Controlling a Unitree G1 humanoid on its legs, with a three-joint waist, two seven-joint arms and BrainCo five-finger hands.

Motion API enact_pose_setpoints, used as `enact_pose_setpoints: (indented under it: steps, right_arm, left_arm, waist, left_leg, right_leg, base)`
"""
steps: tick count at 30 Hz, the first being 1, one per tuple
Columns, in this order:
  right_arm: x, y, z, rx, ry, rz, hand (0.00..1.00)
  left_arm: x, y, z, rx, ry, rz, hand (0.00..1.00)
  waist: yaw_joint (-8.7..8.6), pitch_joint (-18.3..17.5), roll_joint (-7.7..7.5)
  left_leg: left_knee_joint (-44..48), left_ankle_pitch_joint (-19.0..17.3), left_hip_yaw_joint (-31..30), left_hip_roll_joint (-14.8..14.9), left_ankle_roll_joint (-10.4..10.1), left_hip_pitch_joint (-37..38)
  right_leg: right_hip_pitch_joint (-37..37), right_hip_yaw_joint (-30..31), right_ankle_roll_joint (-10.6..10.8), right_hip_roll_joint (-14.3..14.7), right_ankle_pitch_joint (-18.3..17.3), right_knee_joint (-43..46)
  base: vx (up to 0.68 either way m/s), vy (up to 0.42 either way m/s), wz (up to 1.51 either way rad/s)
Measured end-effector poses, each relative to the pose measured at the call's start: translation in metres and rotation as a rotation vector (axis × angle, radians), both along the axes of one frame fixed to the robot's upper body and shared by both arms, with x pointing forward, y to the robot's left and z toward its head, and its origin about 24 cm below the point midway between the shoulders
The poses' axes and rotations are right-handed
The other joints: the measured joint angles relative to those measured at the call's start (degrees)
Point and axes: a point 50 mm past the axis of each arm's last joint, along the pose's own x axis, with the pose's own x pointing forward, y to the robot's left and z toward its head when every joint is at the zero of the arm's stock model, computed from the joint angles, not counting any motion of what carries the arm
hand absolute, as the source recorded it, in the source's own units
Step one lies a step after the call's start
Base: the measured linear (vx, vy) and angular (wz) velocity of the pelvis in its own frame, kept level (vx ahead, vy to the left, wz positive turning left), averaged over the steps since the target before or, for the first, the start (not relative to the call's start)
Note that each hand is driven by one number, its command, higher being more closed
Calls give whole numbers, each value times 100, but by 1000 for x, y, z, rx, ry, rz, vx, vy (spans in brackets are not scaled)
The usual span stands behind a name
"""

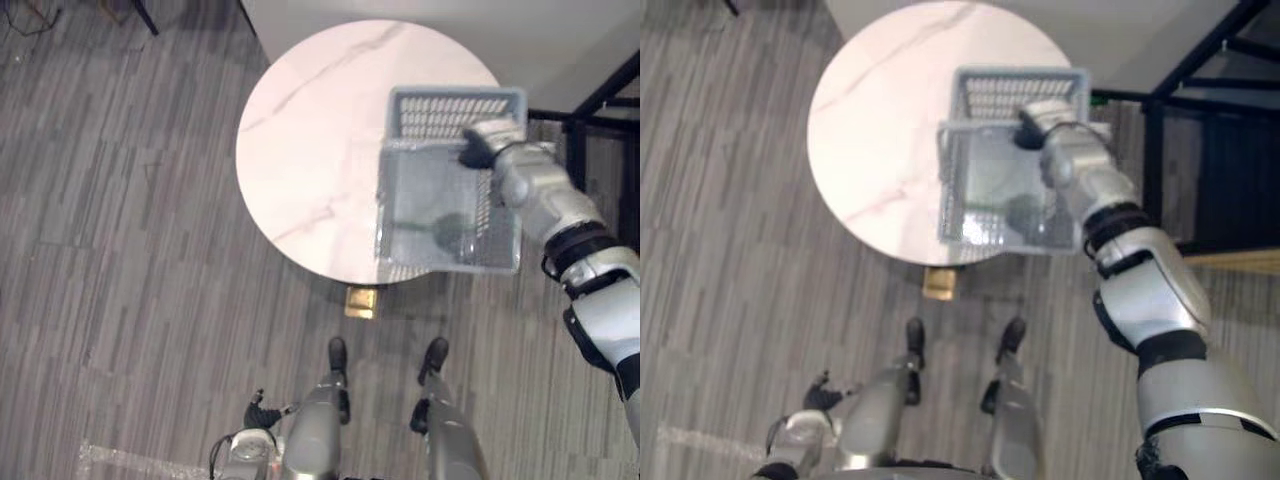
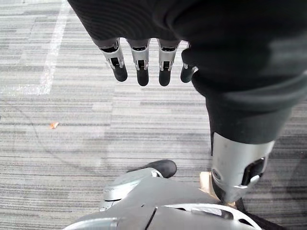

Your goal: Pick vegetable in the basket

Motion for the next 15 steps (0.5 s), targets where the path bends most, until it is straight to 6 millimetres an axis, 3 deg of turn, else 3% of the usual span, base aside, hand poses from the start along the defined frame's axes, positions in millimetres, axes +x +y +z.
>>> enact_pose_setpoints:
  steps: [2, 6, 10, 15]
  right_arm:
    - [-16, 31, -21, -83, 64, 178, 100]
    - [-45, 41, -39, -47, 116, 354, 100]
    - [-83, 37, -66, -26, 207, 473, 100]
    - [-115, 11, -97, -20, 345, 474, 100]
  left_arm:
    - [-13, 5, -3, 2, 23, 13, 0]
    - [-30, 15, -7, 9, 63, 46, 0]
    - [-45, 23, -10, 30, 115, 45, 0]
    - [-62, 25, -14, 31, 162, 51, 0]
  waist:
    - [-137, -236, -81]
    - [-289, -650, -331]
    - [-388, -1065, -561]
    - [-555, -1326, -599]
  left_leg:
    - [-84, -20, 135, 64, -25, 214]
    - [-183, -42, 230, 135, -81, 476]
    - [-269, -62, 382, 175, -131, 745]
    - [-485, -1, 507, 154, -148, 1003]
  right_leg:
    - [91, 109, 3, 72, -4, -4]
    - [247, 167, -32, 162, -102, -10]
    - [387, 308, -52, 202, -176, -11]
    - [479, 389, -11, 187, -220, -11]
  base:
    - [58, -26, -35]
    - [52, -27, -17]
    - [31, -12, -17]
    - [16, -1, -10]
